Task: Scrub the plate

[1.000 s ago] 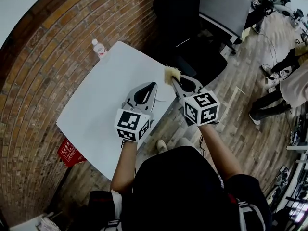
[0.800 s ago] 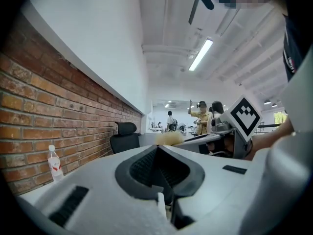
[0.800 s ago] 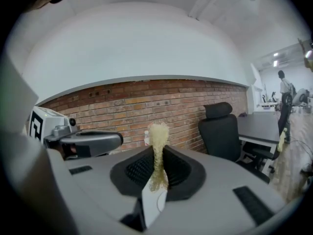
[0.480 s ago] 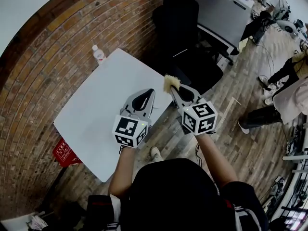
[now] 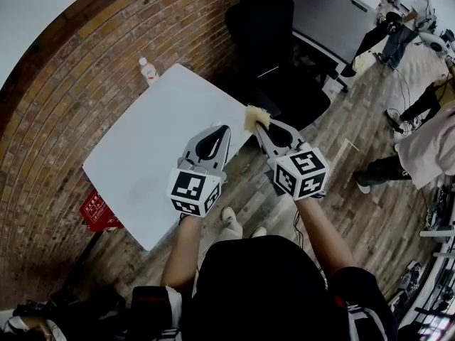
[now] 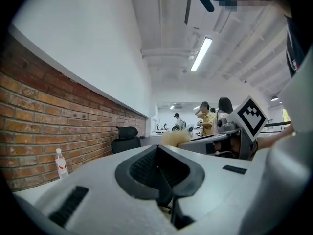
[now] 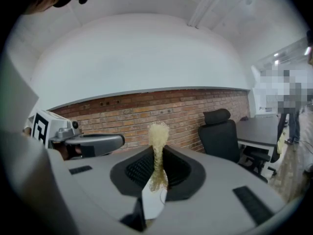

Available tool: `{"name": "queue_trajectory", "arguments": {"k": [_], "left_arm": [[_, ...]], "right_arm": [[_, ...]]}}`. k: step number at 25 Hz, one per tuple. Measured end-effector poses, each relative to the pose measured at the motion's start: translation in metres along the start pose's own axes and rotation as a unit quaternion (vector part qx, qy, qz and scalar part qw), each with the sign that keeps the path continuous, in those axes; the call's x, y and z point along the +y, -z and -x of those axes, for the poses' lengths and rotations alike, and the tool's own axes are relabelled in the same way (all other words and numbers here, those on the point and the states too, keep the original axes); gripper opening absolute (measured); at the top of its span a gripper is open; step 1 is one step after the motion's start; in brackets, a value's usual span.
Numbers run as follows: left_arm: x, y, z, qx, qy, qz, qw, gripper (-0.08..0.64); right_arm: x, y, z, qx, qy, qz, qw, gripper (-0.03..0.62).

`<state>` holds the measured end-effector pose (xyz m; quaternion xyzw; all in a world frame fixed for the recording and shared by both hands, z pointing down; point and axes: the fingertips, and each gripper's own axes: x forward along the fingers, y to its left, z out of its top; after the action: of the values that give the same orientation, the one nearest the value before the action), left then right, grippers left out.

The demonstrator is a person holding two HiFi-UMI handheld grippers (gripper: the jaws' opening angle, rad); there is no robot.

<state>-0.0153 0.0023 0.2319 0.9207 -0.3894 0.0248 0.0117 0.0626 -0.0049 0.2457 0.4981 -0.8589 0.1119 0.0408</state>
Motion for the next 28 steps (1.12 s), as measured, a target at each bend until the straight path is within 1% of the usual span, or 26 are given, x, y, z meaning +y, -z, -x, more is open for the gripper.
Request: {"name": "queue_trajectory", "arguments": {"k": [2,5,11,15,18,20,28], "left_arm": [[-0.008,-0.001,0.006,-0.001,-0.005,0.002,1.0000,0.020],[-0.024,0.001,0.015,-0.003,-0.010,0.018,0.9998,0.020],[-0.044,-0.002,0.037,-0.006,-0.028,0.011,0.9995,0.020],[-0.051,-0.002,0.051,-0.013,-0.040,0.024,0.9988,0.020],[-0.051,-0.004,0.060,-0.015,-0.058,0.020,0.9980,0.020],[-0.053,-0.005,0.065,-0.017,-0.063,0.022,0.9976,0.020],[-0.059,-0.006,0.074,-0.016,-0.078,0.007,0.9968,0.020]], "right_arm": [[0.003,-0.003,0.011,-0.006,-0.002,0.005,1.000,0.040],[0.007,-0.001,0.029,-0.008,-0.006,0.011,1.000,0.040],[0.019,0.001,0.059,-0.020,-0.021,0.009,1.000,0.040],[0.028,-0.004,0.074,-0.036,-0.028,0.012,0.999,0.040],[0.034,-0.004,0.079,-0.039,-0.034,0.012,0.999,0.040],[0.035,-0.001,0.083,-0.039,-0.037,0.010,0.999,0.040],[0.033,0.002,0.094,-0.041,-0.038,0.014,0.998,0.040]]}}
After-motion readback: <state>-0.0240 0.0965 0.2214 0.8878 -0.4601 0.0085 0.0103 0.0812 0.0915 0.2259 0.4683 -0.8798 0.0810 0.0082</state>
